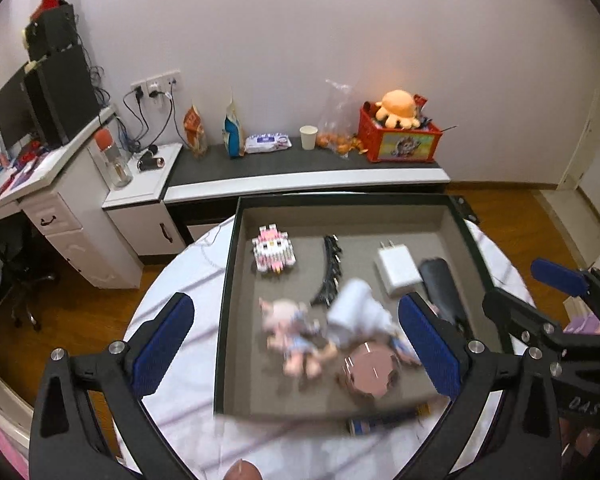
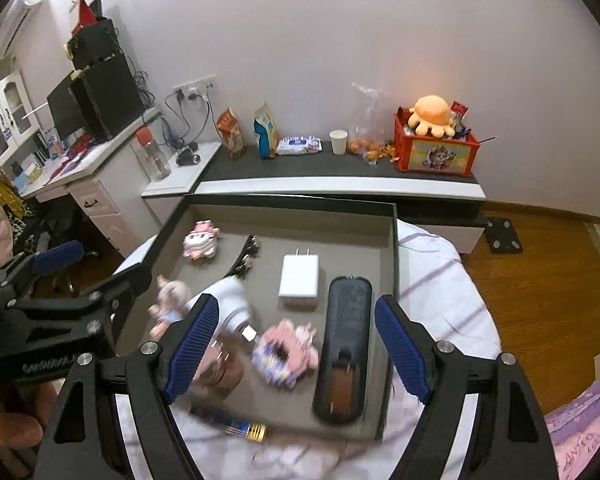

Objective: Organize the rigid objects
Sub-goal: 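Lower the block cat into the box and open the left tool, then reach the right tool to the white earbud case and grasp it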

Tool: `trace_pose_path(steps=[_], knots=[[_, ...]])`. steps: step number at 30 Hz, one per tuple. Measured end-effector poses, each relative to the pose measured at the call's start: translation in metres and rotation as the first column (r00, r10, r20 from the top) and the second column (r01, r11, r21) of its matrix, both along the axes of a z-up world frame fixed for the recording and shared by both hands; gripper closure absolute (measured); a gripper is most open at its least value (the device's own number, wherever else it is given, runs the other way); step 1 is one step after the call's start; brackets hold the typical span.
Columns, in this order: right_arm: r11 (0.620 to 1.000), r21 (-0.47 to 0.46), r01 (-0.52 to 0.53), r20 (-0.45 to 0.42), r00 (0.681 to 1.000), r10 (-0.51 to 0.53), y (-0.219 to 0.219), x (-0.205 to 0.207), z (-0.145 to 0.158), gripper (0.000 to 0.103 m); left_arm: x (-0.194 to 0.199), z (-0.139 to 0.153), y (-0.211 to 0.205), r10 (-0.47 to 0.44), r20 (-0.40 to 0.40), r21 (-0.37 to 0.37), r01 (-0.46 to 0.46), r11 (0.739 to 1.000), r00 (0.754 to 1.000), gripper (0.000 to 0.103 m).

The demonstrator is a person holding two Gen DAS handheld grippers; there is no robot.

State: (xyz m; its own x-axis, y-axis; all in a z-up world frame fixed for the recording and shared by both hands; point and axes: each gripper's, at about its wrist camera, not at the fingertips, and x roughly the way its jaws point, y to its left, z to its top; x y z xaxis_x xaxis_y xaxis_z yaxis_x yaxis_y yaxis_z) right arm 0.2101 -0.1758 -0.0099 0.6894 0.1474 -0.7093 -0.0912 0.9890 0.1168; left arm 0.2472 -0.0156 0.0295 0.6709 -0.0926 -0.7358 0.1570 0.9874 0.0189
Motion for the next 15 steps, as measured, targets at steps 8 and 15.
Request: trace_pose_path(steps=[8,15], knots=[[1.0,-0.001,0.021,0.03,0.999,-0.021,-0.003,-0.082,0.009,0.021,-0.09,0.01,0.017,0.011,0.035,-0.033,-0.01,0.999,0.999,0.0],[0.999,0.004,0.041,-0.015,0.999,-0.041,-0.008,-0.135,-0.015,0.021,-0.146,-0.016,0.029,0.004,0.0,-0.085,-0.004,0.996,1.0,0.0]])
